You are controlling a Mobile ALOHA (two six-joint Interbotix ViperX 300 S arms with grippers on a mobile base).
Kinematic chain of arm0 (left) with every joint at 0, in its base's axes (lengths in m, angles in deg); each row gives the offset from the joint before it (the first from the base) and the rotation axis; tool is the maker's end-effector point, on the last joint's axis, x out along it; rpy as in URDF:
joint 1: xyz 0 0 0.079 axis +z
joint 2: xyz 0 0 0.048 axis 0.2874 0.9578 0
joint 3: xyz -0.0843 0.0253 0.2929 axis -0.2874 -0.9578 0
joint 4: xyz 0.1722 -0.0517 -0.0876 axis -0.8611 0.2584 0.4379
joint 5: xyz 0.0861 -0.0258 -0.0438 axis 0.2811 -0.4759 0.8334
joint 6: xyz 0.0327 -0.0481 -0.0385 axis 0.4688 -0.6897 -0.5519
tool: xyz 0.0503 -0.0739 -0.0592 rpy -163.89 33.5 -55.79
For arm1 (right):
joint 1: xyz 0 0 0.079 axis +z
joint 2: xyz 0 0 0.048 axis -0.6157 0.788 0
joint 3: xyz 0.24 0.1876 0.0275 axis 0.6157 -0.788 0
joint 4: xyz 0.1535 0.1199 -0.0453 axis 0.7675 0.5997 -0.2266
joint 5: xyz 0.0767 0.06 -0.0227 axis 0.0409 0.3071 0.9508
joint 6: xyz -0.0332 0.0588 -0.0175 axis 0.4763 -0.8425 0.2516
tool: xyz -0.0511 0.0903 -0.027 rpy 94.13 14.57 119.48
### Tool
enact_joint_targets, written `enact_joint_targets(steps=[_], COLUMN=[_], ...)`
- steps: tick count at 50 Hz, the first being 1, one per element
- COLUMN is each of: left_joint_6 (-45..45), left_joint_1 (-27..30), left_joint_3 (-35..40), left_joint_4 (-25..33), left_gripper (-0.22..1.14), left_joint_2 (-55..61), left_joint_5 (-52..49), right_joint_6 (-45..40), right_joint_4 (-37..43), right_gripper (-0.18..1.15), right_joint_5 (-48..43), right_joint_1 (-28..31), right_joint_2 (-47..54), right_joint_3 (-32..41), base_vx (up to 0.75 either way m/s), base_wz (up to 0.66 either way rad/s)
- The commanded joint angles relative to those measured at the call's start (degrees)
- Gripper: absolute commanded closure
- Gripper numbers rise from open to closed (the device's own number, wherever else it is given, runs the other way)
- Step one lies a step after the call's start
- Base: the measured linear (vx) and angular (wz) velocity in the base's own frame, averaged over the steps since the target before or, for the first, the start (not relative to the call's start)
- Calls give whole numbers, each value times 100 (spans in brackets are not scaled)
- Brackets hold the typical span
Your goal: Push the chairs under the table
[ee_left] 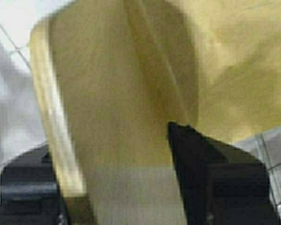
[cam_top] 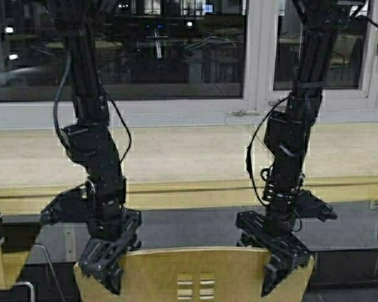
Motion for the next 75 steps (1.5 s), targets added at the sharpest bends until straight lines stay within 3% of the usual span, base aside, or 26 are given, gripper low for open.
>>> enact_joint_targets(steps=[1, 4, 11, 16, 21, 75], left_joint_6=[9, 9, 18, 18, 44, 360], left_joint_1=[-9, -9, 53, 70, 97, 141], left_joint_3=[272, 343, 448, 431, 378, 466], left_joint_4=[-18, -18, -18, -18, -18, -97], left_gripper=[21, 34, 65, 79, 84, 84], left_joint_2=[-18, 0, 35, 18, -79, -360], left_joint_5=[-18, -62, -70, -114, -114, -176], right_joint_6=[44, 62, 70, 79, 70, 360], right_joint_4=[9, 9, 9, 9, 9, -79], right_gripper=[21, 31, 73, 88, 89, 89], right_joint_5=[-35, -26, 9, 9, 9, -70], right_joint_1=[26, 26, 26, 26, 26, -18], right_joint_2=[53, 44, -53, -97, -132, -563], right_joint_3=[255, 308, 316, 290, 272, -308], base_vx=[2, 2, 2, 2, 6, 21], base_wz=[-2, 0, 2, 2, 5, 4])
